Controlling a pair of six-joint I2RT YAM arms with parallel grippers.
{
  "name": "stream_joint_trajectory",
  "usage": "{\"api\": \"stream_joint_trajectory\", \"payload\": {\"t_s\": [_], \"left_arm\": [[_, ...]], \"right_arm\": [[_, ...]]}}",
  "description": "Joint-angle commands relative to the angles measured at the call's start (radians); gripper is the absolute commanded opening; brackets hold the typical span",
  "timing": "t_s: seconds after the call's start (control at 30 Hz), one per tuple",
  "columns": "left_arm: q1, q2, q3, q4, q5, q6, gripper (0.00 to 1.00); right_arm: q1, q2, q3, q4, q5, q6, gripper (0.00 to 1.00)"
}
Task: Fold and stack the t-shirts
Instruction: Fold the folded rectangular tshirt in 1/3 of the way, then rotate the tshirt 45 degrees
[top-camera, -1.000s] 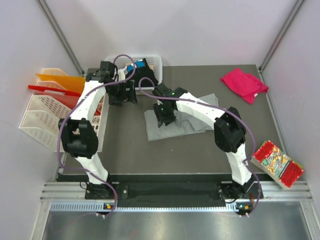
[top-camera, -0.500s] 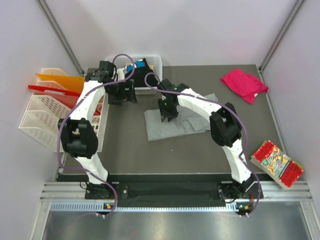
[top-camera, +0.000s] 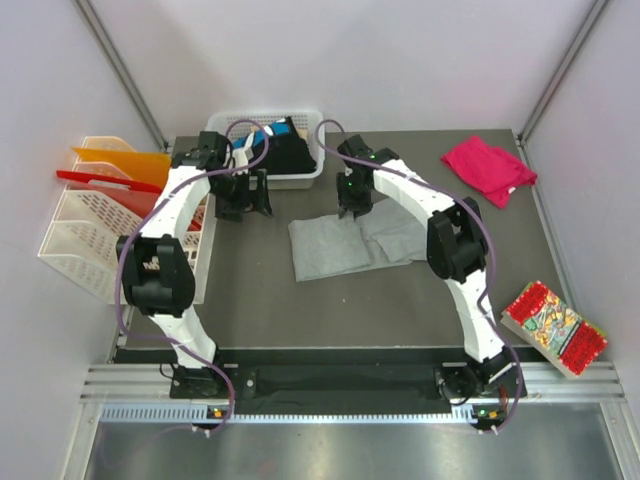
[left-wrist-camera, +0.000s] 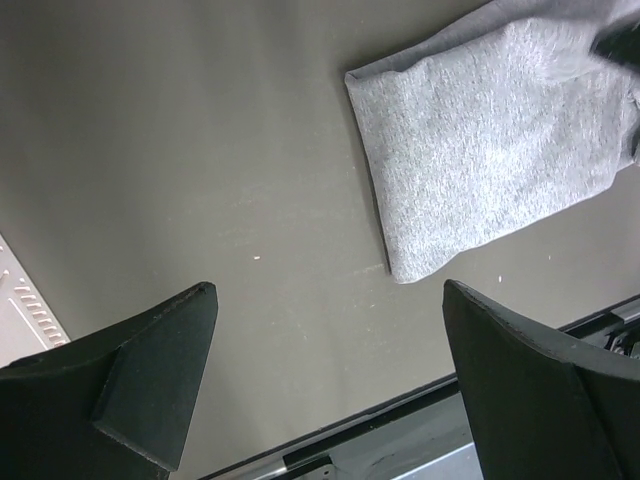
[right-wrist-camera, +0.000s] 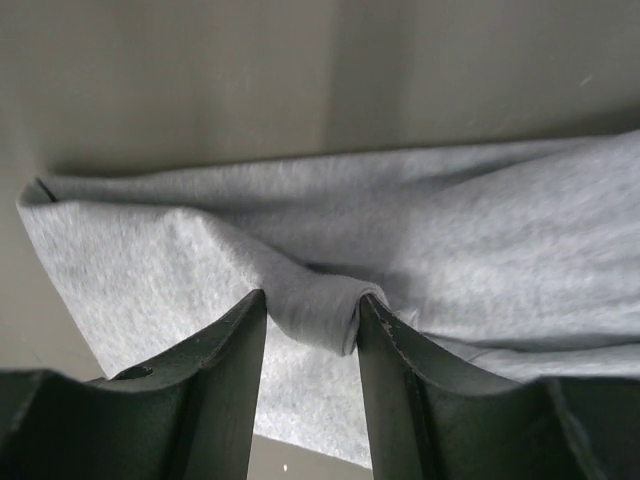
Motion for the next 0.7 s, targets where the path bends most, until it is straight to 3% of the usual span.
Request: {"api": "stream_joint_trajectory", "payload": {"t_s": [0.0,0.2,0.43,0.67], "left_arm": [[0.005,-0.054,-0.003,0.020,0.031,0.028,0.99],[0.005,-0.049,-0.002,0.009,0.071,0.028,0.99],[-0.035,-0.023,-0.048,0.040,0.120,0.029,0.99],[-0.124,0.041,-0.153,0.118,0.134,-0.004,0.99]], "right_arm": [[-0.045,0.022,0.085,0.023,0.033,-0.026,0.41],[-0.113,0.054,0.120,-0.025,0.101,-0.032,0.41],[-0.121,-0.065,0.051,-0.063,0.277,-0.055,0.42],[-0.087,-0.286,-0.177,0.003,0.055,0.003,0.42]]}}
